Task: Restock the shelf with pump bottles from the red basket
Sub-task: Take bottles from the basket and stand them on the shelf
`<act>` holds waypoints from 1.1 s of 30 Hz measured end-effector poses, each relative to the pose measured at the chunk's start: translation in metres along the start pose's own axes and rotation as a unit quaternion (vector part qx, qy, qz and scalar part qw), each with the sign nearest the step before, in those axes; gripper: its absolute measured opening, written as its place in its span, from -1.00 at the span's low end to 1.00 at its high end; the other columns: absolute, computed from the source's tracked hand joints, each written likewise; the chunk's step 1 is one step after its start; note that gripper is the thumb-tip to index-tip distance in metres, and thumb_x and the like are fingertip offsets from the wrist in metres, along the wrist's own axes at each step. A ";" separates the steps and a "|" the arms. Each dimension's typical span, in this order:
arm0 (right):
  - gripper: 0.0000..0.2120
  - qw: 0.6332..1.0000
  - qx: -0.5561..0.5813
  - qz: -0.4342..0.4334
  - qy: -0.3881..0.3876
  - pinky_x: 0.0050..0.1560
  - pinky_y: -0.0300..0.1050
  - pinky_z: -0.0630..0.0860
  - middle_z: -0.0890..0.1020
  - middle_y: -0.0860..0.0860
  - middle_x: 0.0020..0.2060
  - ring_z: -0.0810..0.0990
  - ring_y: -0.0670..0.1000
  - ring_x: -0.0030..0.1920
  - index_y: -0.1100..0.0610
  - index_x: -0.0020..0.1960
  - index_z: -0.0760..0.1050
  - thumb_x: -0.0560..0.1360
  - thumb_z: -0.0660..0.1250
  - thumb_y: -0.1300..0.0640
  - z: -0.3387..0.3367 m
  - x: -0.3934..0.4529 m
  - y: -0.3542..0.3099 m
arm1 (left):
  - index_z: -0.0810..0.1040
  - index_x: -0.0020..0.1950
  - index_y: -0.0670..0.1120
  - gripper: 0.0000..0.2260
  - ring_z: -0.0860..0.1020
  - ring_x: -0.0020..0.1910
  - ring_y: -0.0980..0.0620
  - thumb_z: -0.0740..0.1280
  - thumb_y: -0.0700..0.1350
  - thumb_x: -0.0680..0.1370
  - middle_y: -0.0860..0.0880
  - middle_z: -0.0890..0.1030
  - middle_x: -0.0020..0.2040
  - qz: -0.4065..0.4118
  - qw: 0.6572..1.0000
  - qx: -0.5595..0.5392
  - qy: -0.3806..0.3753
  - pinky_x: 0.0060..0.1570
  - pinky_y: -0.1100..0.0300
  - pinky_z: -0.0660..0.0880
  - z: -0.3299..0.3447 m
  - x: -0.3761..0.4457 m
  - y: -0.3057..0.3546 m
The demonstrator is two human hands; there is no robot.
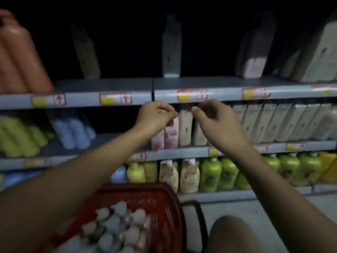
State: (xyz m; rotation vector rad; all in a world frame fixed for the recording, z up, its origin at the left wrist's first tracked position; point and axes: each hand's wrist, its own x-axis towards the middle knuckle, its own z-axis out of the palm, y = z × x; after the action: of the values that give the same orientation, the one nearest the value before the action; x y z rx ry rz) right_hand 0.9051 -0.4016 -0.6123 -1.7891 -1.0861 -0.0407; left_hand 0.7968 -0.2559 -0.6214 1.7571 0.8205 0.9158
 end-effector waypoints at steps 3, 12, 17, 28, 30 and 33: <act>-0.68 0.992 -0.025 0.028 -0.117 0.00 -0.13 0.51 0.70 -0.02 -0.01 0.65 -0.04 0.01 0.12 0.19 0.63 0.59 0.38 -0.09 0.061 -0.055 0.022 | 0.63 -0.23 -0.08 -0.86 0.62 -0.36 -0.05 0.52 -0.28 0.44 -0.22 0.67 -0.26 -0.059 0.996 0.060 -0.034 -0.17 0.11 0.62 -0.050 -0.030 -0.085; -0.59 0.859 -0.122 0.077 -0.492 0.21 -0.09 0.50 0.66 0.00 0.21 0.61 0.02 0.23 0.05 0.32 0.57 0.57 0.38 -0.15 0.224 -0.138 0.075 | 0.67 -0.15 -0.05 -0.85 0.60 -0.25 0.10 0.52 -0.29 0.45 0.01 0.67 -0.28 -0.208 0.945 0.193 -0.163 -0.13 0.18 0.49 -0.158 -0.121 -0.300; -0.57 0.838 -0.172 0.084 -0.512 0.28 -0.11 0.46 0.62 0.09 0.34 0.57 0.12 0.35 0.04 0.43 0.51 0.56 0.40 0.08 0.286 -0.143 0.119 | 0.65 -0.04 -0.04 -0.81 0.65 -0.20 0.11 0.54 -0.24 0.42 -0.02 0.71 -0.17 -0.178 0.949 0.187 -0.179 -0.13 0.25 0.53 -0.131 -0.124 -0.320; -0.41 0.832 -0.168 0.050 -0.527 0.06 0.04 0.56 0.58 0.12 0.29 0.62 0.24 0.19 0.00 0.43 0.35 0.51 0.31 -0.25 0.327 -0.172 0.179 | 0.63 0.11 0.01 -0.71 0.63 -0.15 0.09 0.57 -0.09 0.42 0.05 0.66 -0.03 -0.165 0.925 0.238 -0.247 -0.18 0.31 0.49 -0.102 -0.100 -0.328; -0.40 0.846 -0.148 0.043 -0.511 0.04 0.10 0.59 0.65 0.10 0.20 0.66 0.21 0.12 0.02 0.36 0.44 0.44 0.34 -0.27 0.328 -0.167 0.183 | 0.63 0.10 0.02 -0.70 0.62 -0.16 0.11 0.58 -0.07 0.41 0.04 0.67 -0.02 -0.164 0.925 0.242 -0.244 -0.11 0.24 0.54 -0.106 -0.100 -0.331; -0.44 0.854 -0.162 0.036 -0.494 0.08 0.13 0.59 0.68 0.11 0.17 0.66 0.22 0.12 0.06 0.36 0.47 0.44 0.47 -0.12 0.329 -0.167 0.183 | 0.64 0.12 -0.01 -0.70 0.65 -0.11 0.08 0.57 -0.07 0.41 0.01 0.68 0.00 -0.160 0.924 0.248 -0.245 -0.01 0.14 0.60 -0.111 -0.100 -0.330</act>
State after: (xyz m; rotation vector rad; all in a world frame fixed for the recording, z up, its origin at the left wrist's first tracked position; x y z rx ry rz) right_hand 0.7909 -0.2787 -0.9882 -2.1958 -1.7920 0.8839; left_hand 0.6105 -0.1872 -0.9243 2.0731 1.0129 0.0267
